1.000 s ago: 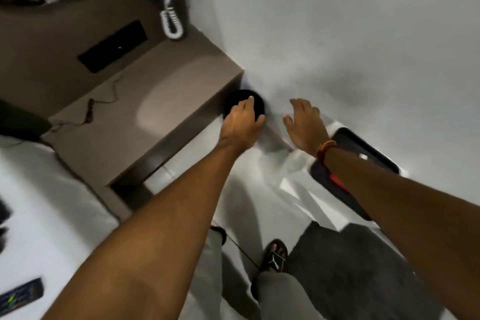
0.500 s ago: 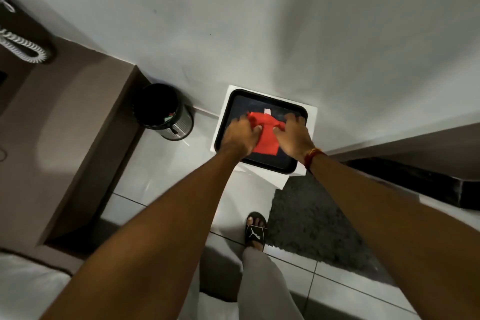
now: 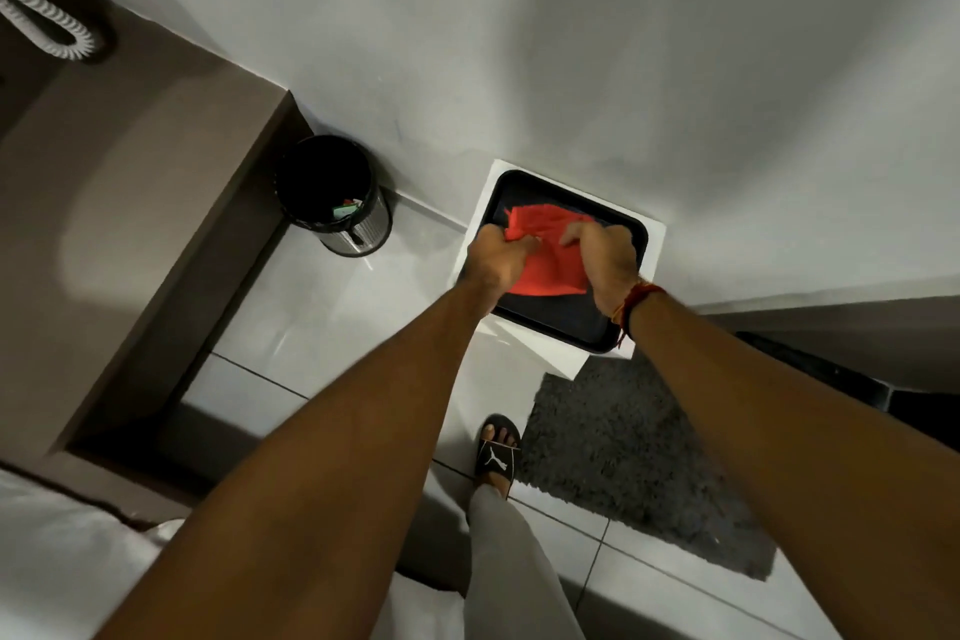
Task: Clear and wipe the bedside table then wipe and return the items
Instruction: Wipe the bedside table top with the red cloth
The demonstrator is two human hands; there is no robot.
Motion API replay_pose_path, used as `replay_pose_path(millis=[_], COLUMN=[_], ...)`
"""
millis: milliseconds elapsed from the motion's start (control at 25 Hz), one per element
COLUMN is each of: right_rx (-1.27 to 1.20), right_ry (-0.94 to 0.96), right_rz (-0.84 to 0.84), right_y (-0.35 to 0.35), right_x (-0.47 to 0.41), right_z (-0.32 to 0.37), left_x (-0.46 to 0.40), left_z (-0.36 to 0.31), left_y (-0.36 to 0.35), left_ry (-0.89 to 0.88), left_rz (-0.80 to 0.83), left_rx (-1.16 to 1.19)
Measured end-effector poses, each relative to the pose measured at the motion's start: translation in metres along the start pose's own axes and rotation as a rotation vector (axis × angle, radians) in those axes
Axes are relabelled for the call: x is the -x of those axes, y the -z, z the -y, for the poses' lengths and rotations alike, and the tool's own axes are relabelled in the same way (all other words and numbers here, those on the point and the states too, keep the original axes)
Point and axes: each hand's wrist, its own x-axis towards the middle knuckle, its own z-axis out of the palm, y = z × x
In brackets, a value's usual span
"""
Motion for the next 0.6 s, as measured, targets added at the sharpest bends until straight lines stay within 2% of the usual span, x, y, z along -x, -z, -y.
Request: replay_pose_path(millis=[80, 200, 360, 480, 600], right_rx=[-0.019, -0.044, -0.017, 0.033, 0.177], right_ry=[0.112, 0.232, 0.329, 0.379, 0.470], right_rz=[-0.004, 0.116, 0.281, 0.493, 0.684], right_y=[-0.019, -0.079, -0.203, -0.326, -0.434], right_x=[0.020, 0.054, 0.103, 0.143, 0.192], right_z=[0.037, 0.092, 0.143, 0.155, 0.137], left_x=[0.008, 0.020, 0.033, 0.038, 0.058], left_z=[-0.017, -0.040, -0.029, 0.018, 0.091], left_y=[0.033, 0.112, 0.249, 0.367, 0.458], left_ry=[-0.021, -0.067, -0.075, -0.073, -0.050], left_rz=[0.006, -0.004, -0.049, -0.244, -0.446], left_rx=[0.143, 0.379, 0.670, 0.760, 0.855])
